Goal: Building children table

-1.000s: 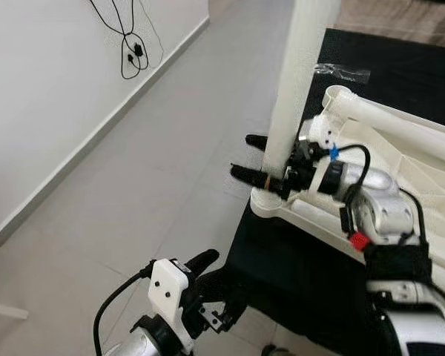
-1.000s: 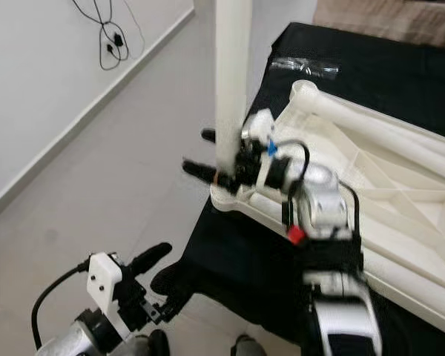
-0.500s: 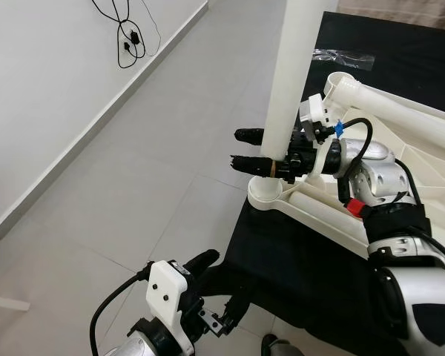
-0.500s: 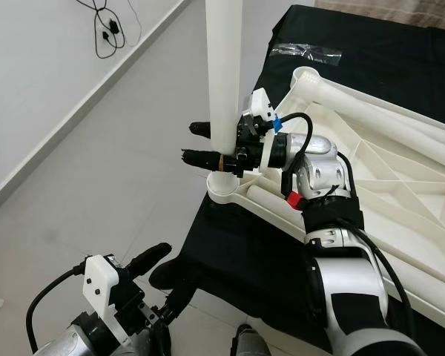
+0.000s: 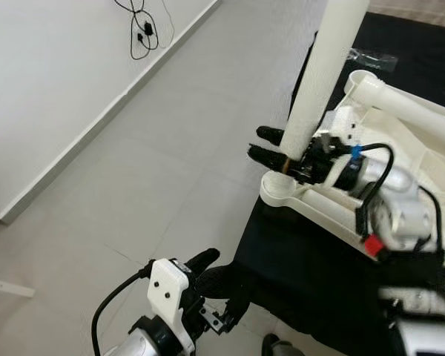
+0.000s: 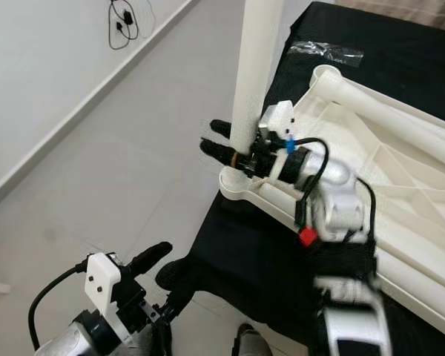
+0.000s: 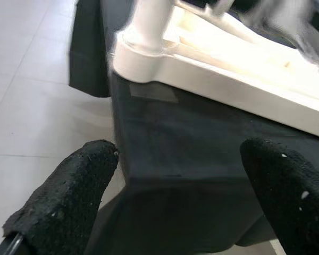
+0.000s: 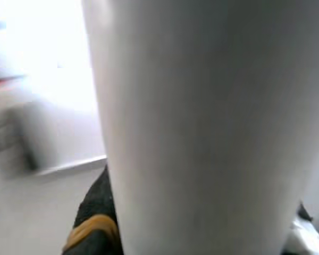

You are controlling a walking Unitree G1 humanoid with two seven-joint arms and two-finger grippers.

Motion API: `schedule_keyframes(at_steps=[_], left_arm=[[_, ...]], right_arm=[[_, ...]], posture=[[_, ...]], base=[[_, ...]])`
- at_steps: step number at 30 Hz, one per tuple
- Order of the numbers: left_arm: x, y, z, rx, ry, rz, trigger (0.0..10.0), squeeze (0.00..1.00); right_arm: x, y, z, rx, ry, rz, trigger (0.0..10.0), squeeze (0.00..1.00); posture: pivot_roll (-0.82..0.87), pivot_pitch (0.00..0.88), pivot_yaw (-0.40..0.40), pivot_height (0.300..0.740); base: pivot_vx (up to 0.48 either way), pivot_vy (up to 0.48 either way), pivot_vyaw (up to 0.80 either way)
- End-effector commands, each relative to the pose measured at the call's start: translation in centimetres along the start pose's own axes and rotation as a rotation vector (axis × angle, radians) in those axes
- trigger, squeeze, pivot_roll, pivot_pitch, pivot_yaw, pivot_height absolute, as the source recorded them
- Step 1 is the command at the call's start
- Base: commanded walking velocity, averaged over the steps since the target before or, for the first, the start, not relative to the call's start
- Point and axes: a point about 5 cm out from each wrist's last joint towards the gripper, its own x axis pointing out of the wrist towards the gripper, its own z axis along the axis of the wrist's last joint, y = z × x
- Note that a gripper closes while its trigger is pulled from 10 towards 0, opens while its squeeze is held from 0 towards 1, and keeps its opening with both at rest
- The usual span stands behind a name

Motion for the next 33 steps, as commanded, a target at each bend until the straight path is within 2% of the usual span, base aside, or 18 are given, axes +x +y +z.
schedule_keyframes(at_steps=[1,2,3,5,11,14,15,17,18,21,23,24,25,28,29,31,32,33], left_arm=[[-0.2,0.3,-0.6,-0.019,0.026,0.003,10.0,0.00],[0.0,0.5,-0.7,-0.018,0.024,-0.006,10.0,0.00],[0.2,0.7,-0.7,-0.017,0.024,-0.013,10.0,0.00],[0.4,0.9,-0.8,-0.018,0.024,-0.015,10.0,0.00],[1.1,1.5,-1.0,-0.005,0.014,-0.004,10.0,0.00],[1.2,1.7,-0.9,0.004,0.002,0.022,10.0,0.00],[1.2,1.7,-0.9,0.004,0.001,0.025,10.0,0.00],[1.2,1.7,-0.9,0.003,-0.002,0.027,10.0,0.00],[1.2,1.7,-0.9,0.003,-0.001,0.026,10.0,0.00],[1.2,1.7,-0.9,0.001,-0.001,0.023,10.0,0.00],[1.2,1.7,-0.9,0.001,-0.001,0.023,10.0,0.00],[1.2,1.6,-0.9,-0.006,0.001,0.013,10.0,0.00],[1.2,1.6,-0.9,-0.006,0.001,0.013,10.0,0.00],[1.1,1.3,-0.8,-0.013,0.001,0.006,10.0,0.00],[1.0,1.2,-0.8,-0.014,0.001,0.005,10.0,0.00],[1.0,1.1,-0.8,-0.015,0.001,0.005,10.0,0.00],[0.9,0.9,-0.7,-0.017,0.002,0.004,10.0,0.00],[0.9,0.9,-0.7,-0.017,0.002,0.004,10.0,0.00]], right_arm=[[-4.6,1.0,-5.1,0.023,0.306,-0.305,0.0,0.00],[-6.7,3.9,-6.1,0.038,0.374,-0.354,0.0,0.00],[-7.7,5.7,-6.4,0.059,0.405,-0.357,0.0,0.00],[-7.2,6.6,-6.2,0.057,0.387,-0.297,0.0,0.00],[-4.6,5.1,-5.1,-0.002,0.336,-0.312,0.0,0.00],[-4.3,5.4,-5.4,-0.006,0.370,-0.274,0.0,0.00],[-4.0,5.3,-5.4,0.007,0.351,-0.256,10.0,0.00],[-3.7,5.4,-4.8,0.038,0.311,-0.243,10.0,0.00],[-3.3,5.4,-4.3,0.065,0.270,-0.201,10.0,1.00],[-2.6,5.7,-3.3,0.115,0.199,-0.103,10.0,1.00],[-2.6,5.7,-3.3,0.115,0.199,-0.103,10.0,1.00],[-1.7,5.4,-2.0,0.130,0.099,0.129,10.0,1.00],[-1.7,5.4,-2.0,0.130,0.099,0.129,10.0,1.00],[-0.6,4.2,-1.6,0.050,0.069,0.357,10.0,1.00],[-0.1,3.8,-1.5,0.047,0.068,0.415,10.0,0.87],[0.4,3.6,-1.5,0.053,0.070,0.472,10.0,0.82],[1.2,3.1,-1.4,0.034,0.081,0.531,10.0,0.00],[1.2,3.1,-1.4,0.034,0.081,0.531,10.0,0.00]], posture=[[0.03,0.287,0.013,0.740],[0.02,0.279,0.010,0.740],[0.02,0.272,0.011,0.740],[0.02,0.252,0.014,0.740],[0.02,0.229,-0.012,0.740],[0.02,0.227,-0.015,0.740],[0.02,0.229,-0.017,0.740],[0.02,0.229,-0.016,0.740],[0.02,0.229,-0.014,0.740],[0.02,0.233,-0.011,0.740],[0.02,0.233,-0.011,0.740],[0.04,0.241,0.000,0.740],[0.04,0.241,0.000,0.740],[0.05,0.251,0.007,0.740],[0.06,0.258,0.011,0.740],[0.06,0.258,0.011,0.740],[0.09,0.267,0.015,0.740],[0.09,0.267,0.015,0.740]], base=[[0.000,0.000,0.00],[0.000,0.000,0.00],[0.000,0.000,0.00],[0.000,0.000,0.00],[0.000,0.000,0.00],[0.000,0.000,0.00],[0.000,0.000,0.00],[0.000,0.000,0.00],[0.000,0.000,0.00],[0.000,0.000,0.00],[0.000,0.000,0.00],[0.000,0.000,0.00],[0.000,0.000,0.00],[0.000,0.000,0.00],[0.000,0.000,0.00],[0.000,0.000,0.00],[0.000,0.000,0.00],[0.000,0.000,0.00]])
